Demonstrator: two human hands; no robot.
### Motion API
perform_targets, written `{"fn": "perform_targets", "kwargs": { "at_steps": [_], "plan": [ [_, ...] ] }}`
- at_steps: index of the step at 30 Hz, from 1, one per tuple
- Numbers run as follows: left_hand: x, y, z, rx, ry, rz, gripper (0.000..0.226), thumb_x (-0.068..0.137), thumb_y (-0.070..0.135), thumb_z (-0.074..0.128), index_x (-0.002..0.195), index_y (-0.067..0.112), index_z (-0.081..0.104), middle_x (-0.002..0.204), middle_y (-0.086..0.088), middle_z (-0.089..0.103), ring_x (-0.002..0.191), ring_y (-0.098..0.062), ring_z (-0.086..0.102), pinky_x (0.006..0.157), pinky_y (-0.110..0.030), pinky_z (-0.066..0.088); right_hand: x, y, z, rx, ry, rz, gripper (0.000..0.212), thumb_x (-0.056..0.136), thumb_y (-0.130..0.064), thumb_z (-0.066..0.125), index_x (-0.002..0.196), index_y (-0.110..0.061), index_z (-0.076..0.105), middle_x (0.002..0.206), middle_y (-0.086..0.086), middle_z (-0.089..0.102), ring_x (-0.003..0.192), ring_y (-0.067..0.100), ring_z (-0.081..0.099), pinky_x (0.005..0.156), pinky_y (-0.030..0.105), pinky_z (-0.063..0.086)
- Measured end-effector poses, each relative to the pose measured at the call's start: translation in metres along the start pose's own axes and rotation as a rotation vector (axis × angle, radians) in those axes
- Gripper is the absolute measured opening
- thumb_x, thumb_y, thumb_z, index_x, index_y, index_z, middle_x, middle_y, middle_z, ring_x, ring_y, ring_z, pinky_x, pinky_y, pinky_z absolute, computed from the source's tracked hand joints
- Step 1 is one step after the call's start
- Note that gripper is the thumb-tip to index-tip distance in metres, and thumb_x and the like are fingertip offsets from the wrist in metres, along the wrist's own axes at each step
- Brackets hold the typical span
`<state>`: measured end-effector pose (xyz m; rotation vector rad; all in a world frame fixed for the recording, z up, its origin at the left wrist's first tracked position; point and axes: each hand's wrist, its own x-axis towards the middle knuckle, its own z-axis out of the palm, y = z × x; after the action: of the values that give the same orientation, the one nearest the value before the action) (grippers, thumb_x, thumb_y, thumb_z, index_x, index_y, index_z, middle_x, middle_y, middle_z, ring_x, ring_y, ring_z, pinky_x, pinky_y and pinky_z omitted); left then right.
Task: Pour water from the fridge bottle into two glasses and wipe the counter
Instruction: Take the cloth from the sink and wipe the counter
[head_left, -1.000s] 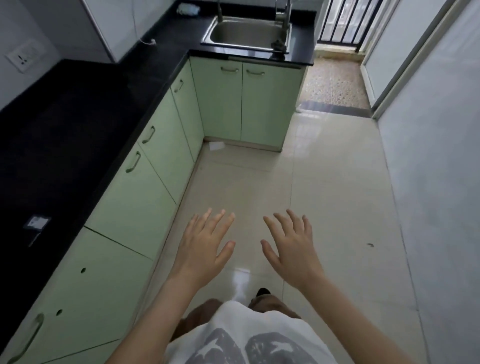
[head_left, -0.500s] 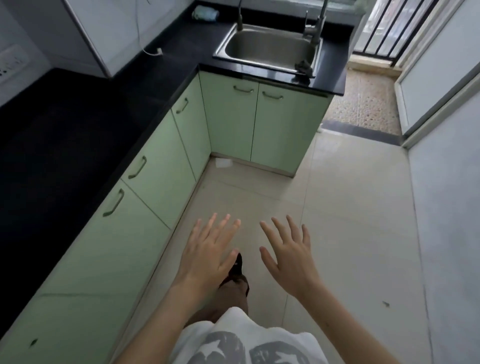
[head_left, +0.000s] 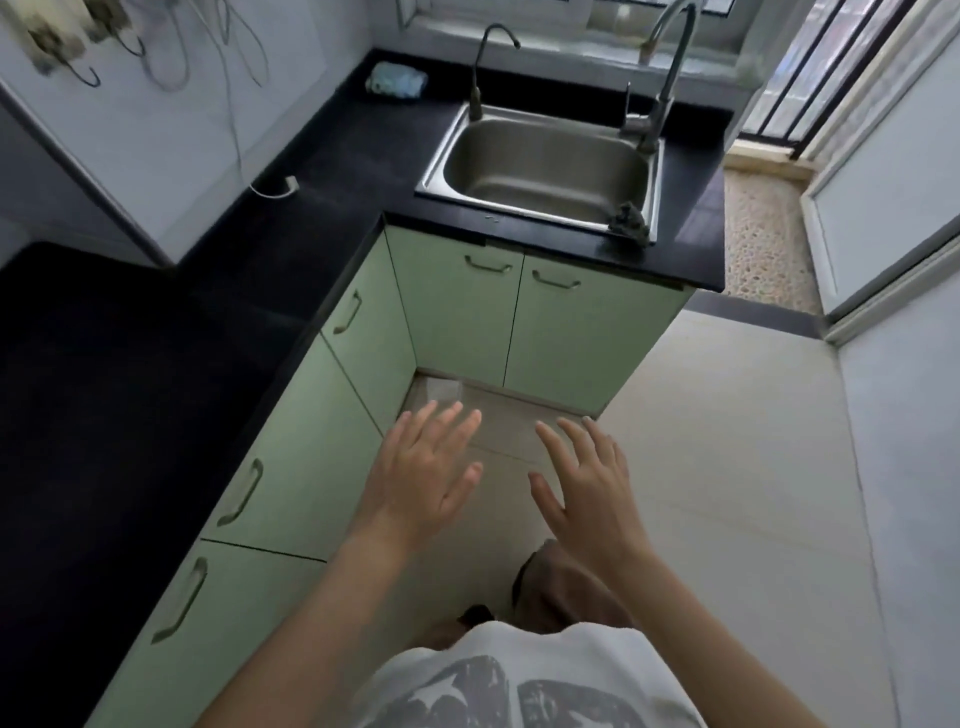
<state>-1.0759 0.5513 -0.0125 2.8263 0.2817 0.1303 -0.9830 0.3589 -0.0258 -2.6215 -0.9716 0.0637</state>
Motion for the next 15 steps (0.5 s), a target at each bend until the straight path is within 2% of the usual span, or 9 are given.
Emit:
{"fn": "perform_targets", "kwargs": {
  "at_steps": [6, 10, 15],
  "plan": [
    [0.062, -0.016, 0.029, -0.018, -0.06, -0.123, 0.055, 0.092, 0.047, 0.034, 0.14, 0.024, 0.047, 0.14, 0.0, 0.052, 0.133, -0.026, 0.044, 0.108, -0.045, 0.034, 0.094, 0.034, 0.015, 0.014, -0.099, -0.07, 0.053, 0.092, -0.043, 0.041, 0.137, -0.017, 0.048, 0.135, 0.013, 0.053, 0.128, 0.038, 0.042, 0.101, 0.056, 0.042],
    [0.128, -0.022, 0.018, -0.061, 0.063, -0.219, 0.054, 0.093, 0.047, 0.032, 0.141, 0.024, 0.045, 0.141, 0.002, 0.051, 0.134, -0.023, 0.043, 0.11, -0.044, 0.035, 0.167, 0.047, 0.006, 0.015, -0.1, -0.19, 0.053, 0.09, -0.043, 0.043, 0.136, -0.018, 0.049, 0.134, 0.011, 0.054, 0.126, 0.037, 0.046, 0.101, 0.053, 0.044],
    [0.189, -0.037, -0.02, -0.034, 0.168, -0.214, 0.054, 0.094, 0.046, 0.032, 0.143, 0.025, 0.041, 0.144, 0.001, 0.047, 0.137, -0.022, 0.039, 0.11, -0.045, 0.035, 0.232, 0.04, -0.016, 0.005, -0.008, -0.299, 0.052, 0.089, -0.038, 0.046, 0.135, -0.016, 0.047, 0.129, 0.015, 0.057, 0.121, 0.041, 0.051, 0.096, 0.054, 0.047]
  ]
}}
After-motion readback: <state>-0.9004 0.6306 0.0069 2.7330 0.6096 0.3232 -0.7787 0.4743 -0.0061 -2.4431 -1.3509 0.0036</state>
